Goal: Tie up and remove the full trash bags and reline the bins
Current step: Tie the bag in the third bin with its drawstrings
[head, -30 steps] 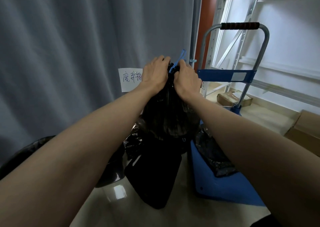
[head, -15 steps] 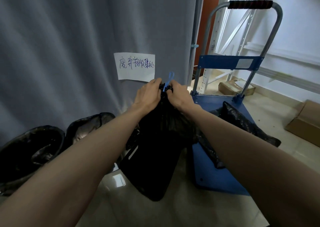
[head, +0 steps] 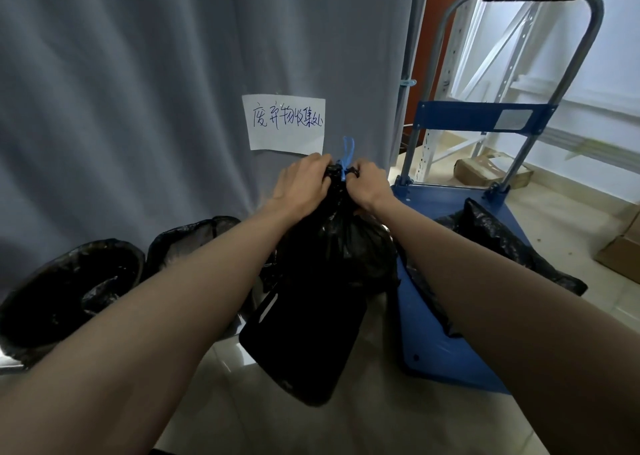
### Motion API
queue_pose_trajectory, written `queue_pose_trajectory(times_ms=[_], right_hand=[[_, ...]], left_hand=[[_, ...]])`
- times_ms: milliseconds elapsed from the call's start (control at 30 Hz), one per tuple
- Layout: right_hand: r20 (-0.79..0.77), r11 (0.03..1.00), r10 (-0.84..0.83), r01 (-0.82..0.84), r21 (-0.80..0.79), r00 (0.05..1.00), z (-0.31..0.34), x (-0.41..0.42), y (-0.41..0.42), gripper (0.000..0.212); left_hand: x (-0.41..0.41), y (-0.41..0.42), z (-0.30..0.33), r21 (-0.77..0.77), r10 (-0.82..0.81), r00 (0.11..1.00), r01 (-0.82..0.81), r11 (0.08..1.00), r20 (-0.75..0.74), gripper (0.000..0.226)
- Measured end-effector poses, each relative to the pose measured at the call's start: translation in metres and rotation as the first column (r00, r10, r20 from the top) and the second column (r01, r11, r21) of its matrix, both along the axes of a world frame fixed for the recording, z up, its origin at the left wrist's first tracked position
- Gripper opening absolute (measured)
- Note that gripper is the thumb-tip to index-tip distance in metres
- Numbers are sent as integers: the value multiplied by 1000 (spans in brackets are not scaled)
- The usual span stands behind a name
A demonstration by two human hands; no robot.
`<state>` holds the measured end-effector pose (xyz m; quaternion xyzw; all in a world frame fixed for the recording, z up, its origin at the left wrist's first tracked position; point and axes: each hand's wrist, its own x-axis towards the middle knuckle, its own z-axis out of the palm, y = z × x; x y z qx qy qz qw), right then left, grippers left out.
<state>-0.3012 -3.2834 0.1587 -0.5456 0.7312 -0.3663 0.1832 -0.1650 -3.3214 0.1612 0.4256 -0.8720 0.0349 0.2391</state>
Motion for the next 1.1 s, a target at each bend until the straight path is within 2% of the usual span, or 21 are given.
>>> queue_pose_trajectory(times_ms=[200, 333, 467, 600, 767, 867, 967, 1100], right_hand=[[-142, 998, 24, -15, 64, 990, -22, -19, 6, 5], [-165, 994, 71, -56, 91, 984, -43, -24, 10, 15], [-204, 992, 111, -96, 81, 973, -63, -25, 8, 15], [-270, 993, 115, -109, 39, 956, -80, -27, 1, 21], [-372, 983, 166, -125, 133, 913, -117, -33, -1, 31], [-328, 961, 195, -113, 252, 924, -137, -39, -1, 34], [-282, 950, 189, -102, 295, 941, -153, -45, -1, 38], [-318, 932, 226, -110, 345, 921, -174, -48, -6, 46]], left_hand=[[-21, -2, -17, 86, -22, 987, 8, 996, 162, 31], [-25, -4, -36, 129, -17, 976, -12, 992, 217, 21], [-25, -9, -54, 192, -24, 977, -17, 981, 211, 18], [-31, -16, -73, 113, -6, 984, -14, 994, 178, 19], [-38, -28, -112, 99, -23, 953, -7, 995, 303, 24], [-40, -29, -134, 190, -55, 952, -3, 982, 300, 27], [-42, -32, -148, 332, -91, 960, -2, 943, 266, 30], [-43, -36, -160, 404, -110, 941, -30, 914, 320, 35]])
